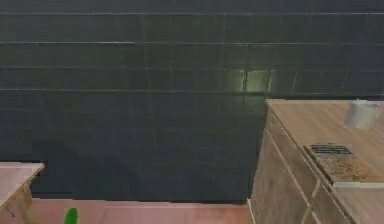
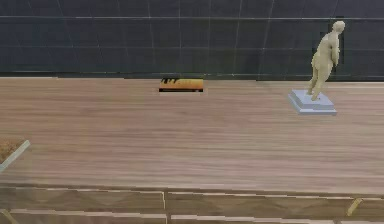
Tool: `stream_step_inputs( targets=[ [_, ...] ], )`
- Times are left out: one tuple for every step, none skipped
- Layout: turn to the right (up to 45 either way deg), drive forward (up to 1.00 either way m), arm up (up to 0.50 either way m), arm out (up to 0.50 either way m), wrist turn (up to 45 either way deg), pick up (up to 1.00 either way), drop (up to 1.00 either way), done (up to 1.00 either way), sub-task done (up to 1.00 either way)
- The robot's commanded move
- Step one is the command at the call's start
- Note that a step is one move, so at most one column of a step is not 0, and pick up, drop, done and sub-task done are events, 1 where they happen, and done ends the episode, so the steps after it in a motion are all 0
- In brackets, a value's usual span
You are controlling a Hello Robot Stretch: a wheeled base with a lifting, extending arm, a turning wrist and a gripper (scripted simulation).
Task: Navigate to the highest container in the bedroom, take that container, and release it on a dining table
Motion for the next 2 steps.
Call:
stream_step_inputs(
  targets=[
    [6.0, 0.00, 0.00, 0.00, 0.0, 0.00, 0.00, 0.00, 0.00],
    [0.0, 0.50, 0.00, 0.00, 0.0, 0.00, 0.00, 0.00, 0.00]
  ],
)
